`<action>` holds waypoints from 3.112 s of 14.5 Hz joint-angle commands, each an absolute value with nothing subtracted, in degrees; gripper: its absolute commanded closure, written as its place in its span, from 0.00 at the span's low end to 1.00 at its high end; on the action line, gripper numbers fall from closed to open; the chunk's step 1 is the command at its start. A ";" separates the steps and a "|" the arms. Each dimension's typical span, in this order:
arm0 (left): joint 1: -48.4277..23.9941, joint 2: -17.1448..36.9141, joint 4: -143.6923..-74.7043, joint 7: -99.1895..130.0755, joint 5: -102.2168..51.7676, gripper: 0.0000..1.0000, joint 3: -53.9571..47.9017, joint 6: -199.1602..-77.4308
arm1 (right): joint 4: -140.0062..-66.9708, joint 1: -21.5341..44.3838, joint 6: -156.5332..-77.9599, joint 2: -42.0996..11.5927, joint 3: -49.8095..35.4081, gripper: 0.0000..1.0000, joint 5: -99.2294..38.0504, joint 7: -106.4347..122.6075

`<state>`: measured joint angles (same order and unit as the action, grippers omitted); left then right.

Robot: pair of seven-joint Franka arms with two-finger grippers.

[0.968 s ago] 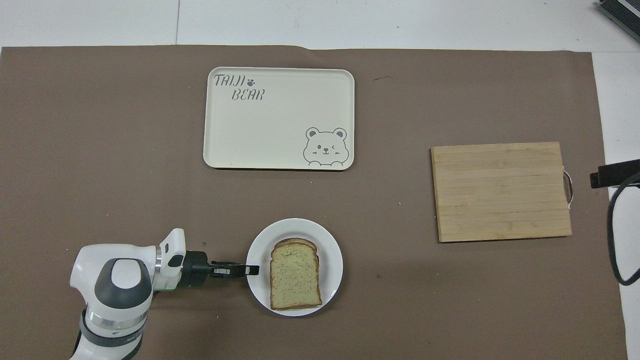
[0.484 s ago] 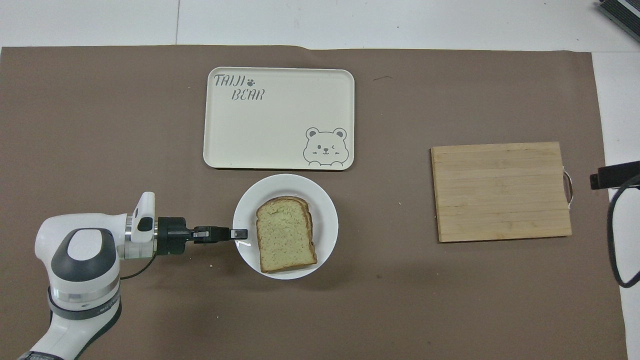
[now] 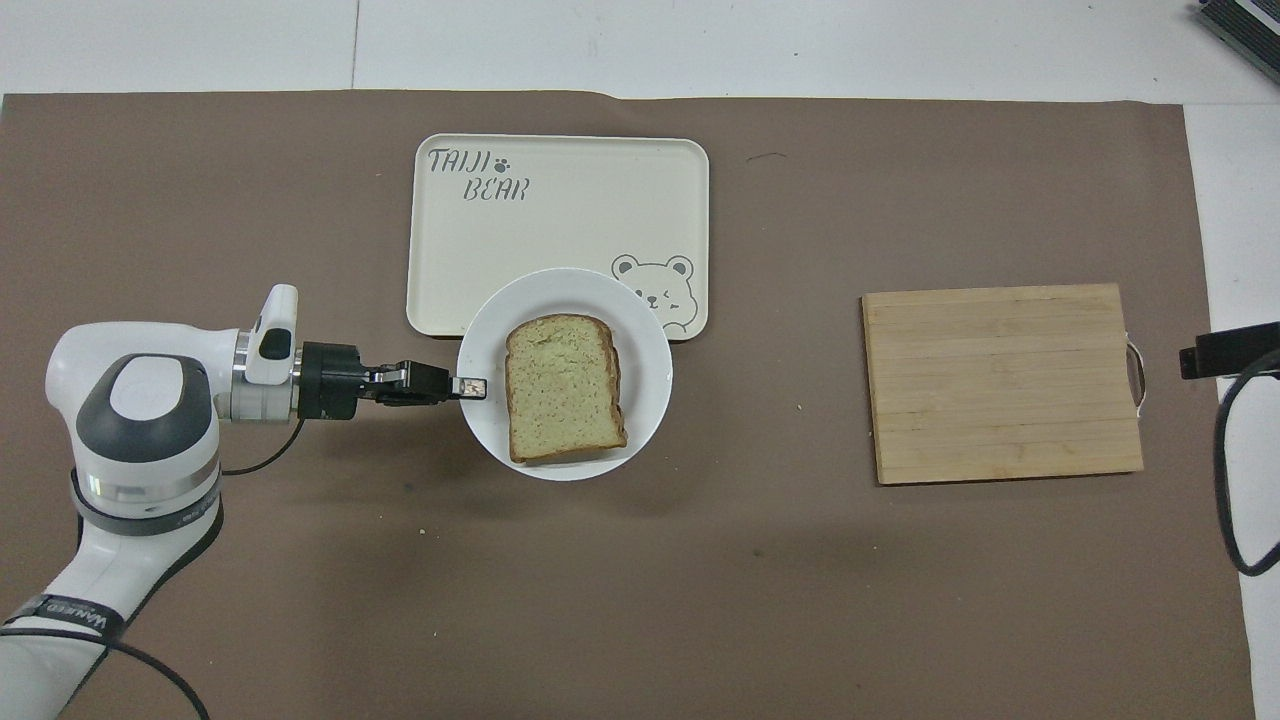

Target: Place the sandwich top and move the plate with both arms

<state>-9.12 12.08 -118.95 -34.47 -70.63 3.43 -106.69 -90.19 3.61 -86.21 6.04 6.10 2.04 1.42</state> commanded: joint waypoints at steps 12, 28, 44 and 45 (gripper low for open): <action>-5.10 41.04 -79.37 -27.42 -64.96 1.00 1.76 -99.40 | -91.58 3.43 -86.40 7.29 5.80 0.00 2.29 2.02; -2.73 43.78 -77.69 -27.69 -63.19 0.00 1.14 -98.79 | -91.49 3.43 -86.31 7.29 5.80 0.00 2.29 2.02; -2.02 17.42 -82.88 -8.89 -20.79 0.00 2.55 -97.82 | -91.49 3.43 -86.40 7.29 5.80 0.00 2.29 2.02; -2.37 15.58 -82.88 -7.48 -16.91 0.00 2.55 -96.52 | -91.49 3.43 -86.31 7.29 5.80 0.00 2.29 2.02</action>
<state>-2.24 20.38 -80.23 -10.45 -23.23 2.86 -98.00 -90.19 3.61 -86.21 6.05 6.05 2.04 1.42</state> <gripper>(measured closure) 0.000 0.000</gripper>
